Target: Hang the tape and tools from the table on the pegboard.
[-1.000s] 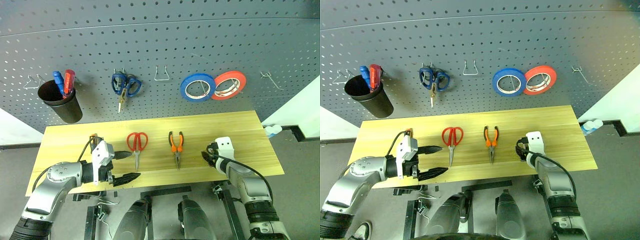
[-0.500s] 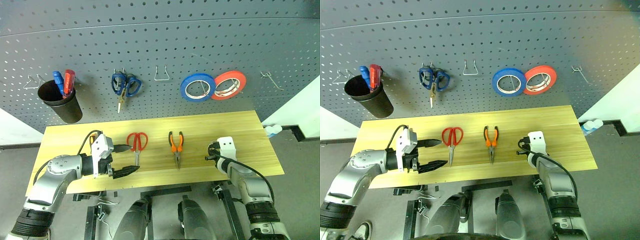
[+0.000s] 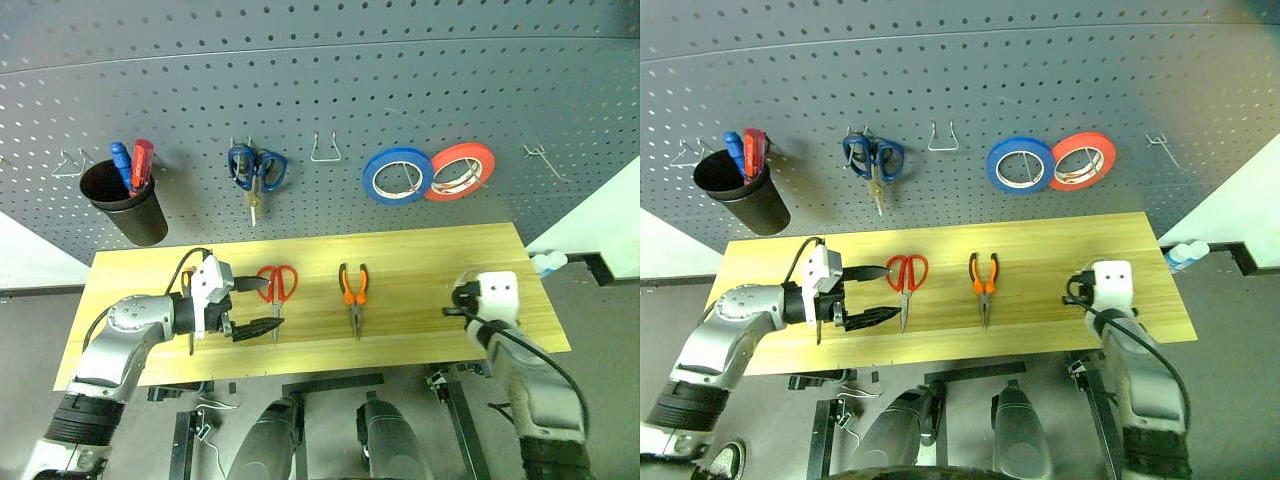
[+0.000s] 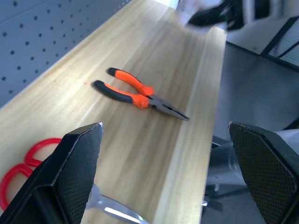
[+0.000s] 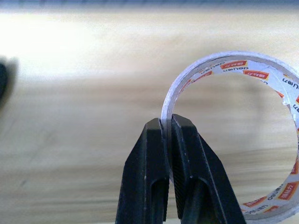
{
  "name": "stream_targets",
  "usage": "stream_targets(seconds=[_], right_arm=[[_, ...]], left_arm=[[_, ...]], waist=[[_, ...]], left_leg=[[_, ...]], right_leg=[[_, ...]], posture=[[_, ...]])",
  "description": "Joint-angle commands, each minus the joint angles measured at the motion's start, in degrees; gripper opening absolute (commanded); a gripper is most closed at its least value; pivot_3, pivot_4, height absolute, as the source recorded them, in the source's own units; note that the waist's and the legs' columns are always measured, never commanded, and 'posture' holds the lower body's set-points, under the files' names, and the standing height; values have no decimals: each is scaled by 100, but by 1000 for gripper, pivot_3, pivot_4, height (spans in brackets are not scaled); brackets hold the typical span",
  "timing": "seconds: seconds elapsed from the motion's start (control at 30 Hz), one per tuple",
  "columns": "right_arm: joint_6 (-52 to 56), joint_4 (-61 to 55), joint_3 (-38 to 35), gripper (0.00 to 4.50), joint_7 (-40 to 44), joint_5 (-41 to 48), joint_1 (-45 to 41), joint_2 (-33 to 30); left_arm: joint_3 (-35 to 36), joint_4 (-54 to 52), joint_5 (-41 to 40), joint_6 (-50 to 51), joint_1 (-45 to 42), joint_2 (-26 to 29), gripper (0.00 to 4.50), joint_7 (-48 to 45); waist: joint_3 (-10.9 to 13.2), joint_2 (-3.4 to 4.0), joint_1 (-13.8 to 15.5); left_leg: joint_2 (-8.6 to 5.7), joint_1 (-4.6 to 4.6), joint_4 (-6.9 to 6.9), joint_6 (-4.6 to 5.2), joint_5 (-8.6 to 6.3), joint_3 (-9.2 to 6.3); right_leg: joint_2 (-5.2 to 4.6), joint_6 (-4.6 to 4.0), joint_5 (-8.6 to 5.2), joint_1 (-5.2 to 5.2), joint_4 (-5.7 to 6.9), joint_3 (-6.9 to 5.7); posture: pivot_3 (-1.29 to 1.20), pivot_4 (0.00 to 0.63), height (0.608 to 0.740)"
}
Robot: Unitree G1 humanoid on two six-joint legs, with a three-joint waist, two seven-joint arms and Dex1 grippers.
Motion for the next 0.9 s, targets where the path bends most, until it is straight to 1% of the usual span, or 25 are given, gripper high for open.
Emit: stream_targets(seconds=[0.03, 0.13, 0.23, 0.53, 0.77, 0.9], right_arm=[[-245, -679, -269, 31, -311, -5, 281, 221], [-705, -982, -356, 31, -596, -225, 555, 397], [-1183, -974, -390, 31, -878, -434, 604, 535], [-2677, -545, -695, 31, -1382, -834, 246, 523], [-3392, 31, -647, 31, -1206, -789, -216, 368], [-3827, 555, -520, 31, -831, -502, -736, 297]], left_arm=[[-77, 216, 80, -231, -211, -76, 4500, -134], [-132, 413, 126, -318, -374, -142, 4500, -225], [-174, 571, 164, -385, -518, -189, 4500, -297], [-208, 945, 255, -540, -844, -260, 4500, -436], [-178, 1042, 291, -609, -901, -283, 4500, -458], [-159, 1053, 276, -631, -880, -286, 4500, -484]], waist=[[-9, -2, -16], [-37, 14, -16], [-69, 11, -25], [-207, 12, -22], [-248, 18, -30], [-248, 19, -36]], left_leg=[[0, 0, 2, -1, 1, 1], [0, 1, 3, -5, 4, 1], [0, 1, 3, -7, 5, 3], [0, 2, 9, -12, 10, 7], [0, 4, 27, -12, 11, 10], [1, 4, 62, -10, 9, 12]], right_leg=[[0, 0, 0, 0, 3, 0], [0, 0, 1, -4, 13, 0], [1, 0, 1, -7, 18, 1], [5, -1, 1, -13, 36, 1], [8, -1, 1, -15, 59, 5], [13, -3, 2, -15, 91, 9]], posture=[[-28, 170, 719], [-37, 164, 719], [-41, 159, 719], [-33, 141, 719], [-29, 145, 719], [-31, 158, 719]])
